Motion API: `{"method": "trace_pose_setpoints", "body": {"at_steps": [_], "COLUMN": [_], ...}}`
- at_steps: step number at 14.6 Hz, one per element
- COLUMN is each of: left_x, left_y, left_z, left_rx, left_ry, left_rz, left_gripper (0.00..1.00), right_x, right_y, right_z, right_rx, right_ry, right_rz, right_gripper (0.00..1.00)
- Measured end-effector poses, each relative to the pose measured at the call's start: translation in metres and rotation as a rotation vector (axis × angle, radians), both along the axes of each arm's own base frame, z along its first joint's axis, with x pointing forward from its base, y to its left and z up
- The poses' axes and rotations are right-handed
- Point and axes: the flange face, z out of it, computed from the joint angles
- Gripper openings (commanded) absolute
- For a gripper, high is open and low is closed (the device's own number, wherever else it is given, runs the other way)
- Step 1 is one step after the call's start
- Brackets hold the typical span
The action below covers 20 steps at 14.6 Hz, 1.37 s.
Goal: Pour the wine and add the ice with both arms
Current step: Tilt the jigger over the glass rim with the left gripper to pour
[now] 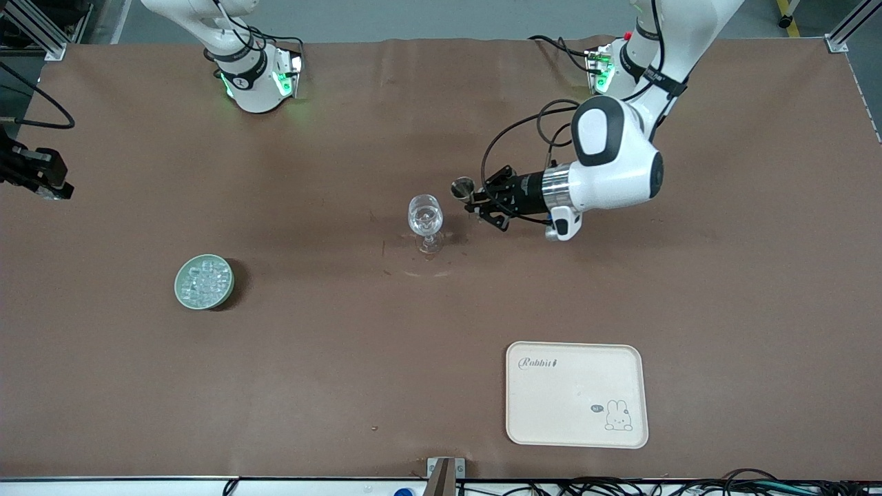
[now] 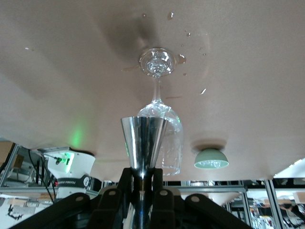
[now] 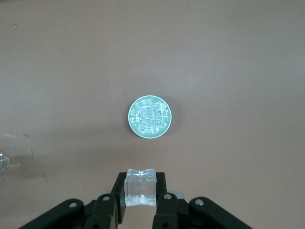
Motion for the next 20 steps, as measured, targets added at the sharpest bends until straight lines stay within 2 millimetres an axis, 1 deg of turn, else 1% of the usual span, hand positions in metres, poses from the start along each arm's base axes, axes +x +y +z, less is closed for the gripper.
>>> {"method": "trace_pose_setpoints", "body": {"at_steps": [2, 7, 10, 13, 17, 20], "left_x": [0.007, 0.023, 0.022, 0.021, 0.023, 0.021], "left_y": [-0.010, -0.025, -0.046, -0.062, -0.073, -0.077], "left_z": [-0.001, -0.001, 0.005, 0.005, 0.007, 0.009], "left_rx": [0.031, 0.127, 0.205, 0.273, 0.330, 0.362], "left_ry": [-0.004, -0.025, -0.044, -0.064, -0.097, -0.136], "left_rz": [-0.026, -0.067, -0.102, -0.121, -0.130, -0.154], "left_gripper": [0.01, 0.01, 0.01, 0.01, 0.00, 0.00], "right_x": [0.000, 0.000, 0.000, 0.000, 0.000, 0.000], "right_y": [0.002, 0.005, 0.005, 0.005, 0.005, 0.005], "right_z": [0.000, 0.000, 0.000, 0.000, 0.000, 0.000], "right_rx": [0.000, 0.000, 0.000, 0.000, 0.000, 0.000], "right_ry": [0.000, 0.001, 0.002, 0.004, 0.005, 0.005], "right_rz": [0.003, 0.009, 0.009, 0.009, 0.009, 0.009], "right_gripper": [0.01, 0.01, 0.01, 0.01, 0.01, 0.01]}}
